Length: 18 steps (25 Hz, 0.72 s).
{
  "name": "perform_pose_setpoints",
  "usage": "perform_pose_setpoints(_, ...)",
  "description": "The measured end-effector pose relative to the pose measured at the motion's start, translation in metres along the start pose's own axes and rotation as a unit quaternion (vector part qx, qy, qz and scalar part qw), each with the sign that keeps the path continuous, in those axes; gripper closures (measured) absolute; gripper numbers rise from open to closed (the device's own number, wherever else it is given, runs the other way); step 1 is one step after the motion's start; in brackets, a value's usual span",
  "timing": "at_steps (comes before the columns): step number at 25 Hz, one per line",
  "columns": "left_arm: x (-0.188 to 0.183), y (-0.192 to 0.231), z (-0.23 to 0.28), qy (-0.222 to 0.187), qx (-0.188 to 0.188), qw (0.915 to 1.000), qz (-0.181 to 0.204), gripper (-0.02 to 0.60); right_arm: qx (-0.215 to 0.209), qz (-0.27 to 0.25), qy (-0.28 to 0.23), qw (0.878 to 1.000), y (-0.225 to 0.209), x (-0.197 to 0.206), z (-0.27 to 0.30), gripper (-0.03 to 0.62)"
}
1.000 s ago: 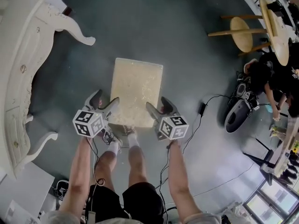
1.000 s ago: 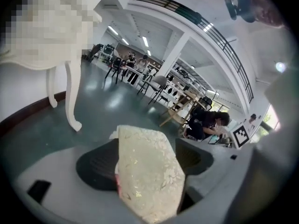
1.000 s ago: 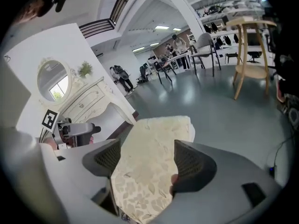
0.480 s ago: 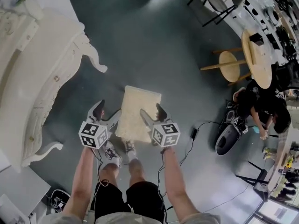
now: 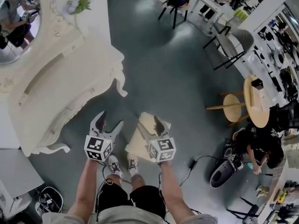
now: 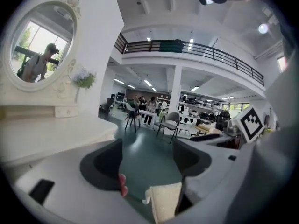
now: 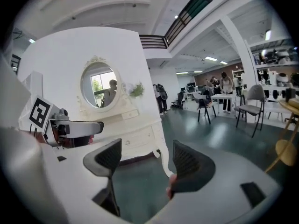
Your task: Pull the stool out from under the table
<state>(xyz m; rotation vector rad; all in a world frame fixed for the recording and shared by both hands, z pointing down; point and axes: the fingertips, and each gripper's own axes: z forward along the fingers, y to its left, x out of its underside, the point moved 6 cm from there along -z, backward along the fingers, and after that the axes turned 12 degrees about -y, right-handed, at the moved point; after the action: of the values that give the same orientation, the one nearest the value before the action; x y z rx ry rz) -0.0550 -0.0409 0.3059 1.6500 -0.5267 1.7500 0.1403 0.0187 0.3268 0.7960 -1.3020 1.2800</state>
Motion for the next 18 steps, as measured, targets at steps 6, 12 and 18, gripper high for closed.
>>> perform_pose_setpoints(6, -0.058, 0.034, -0.067, -0.041, -0.079, 0.9959, 0.018, 0.265, -0.068, -0.024, -0.034, 0.997, 0.065, -0.055, 0.031, 0.290)
perform_pose_setpoints(12, -0.094, 0.065, -0.147, -0.068, -0.172, 0.9823, 0.029, 0.292, -0.143, -0.034, -0.049, 0.988, 0.142, -0.084, 0.050, 0.338)
perform_pose_setpoints(18, -0.121, 0.079, -0.215, -0.090, -0.250, 0.9632, 0.040, 0.322, -0.216, -0.051, -0.060, 0.973, 0.212, -0.106, 0.054, 0.378)
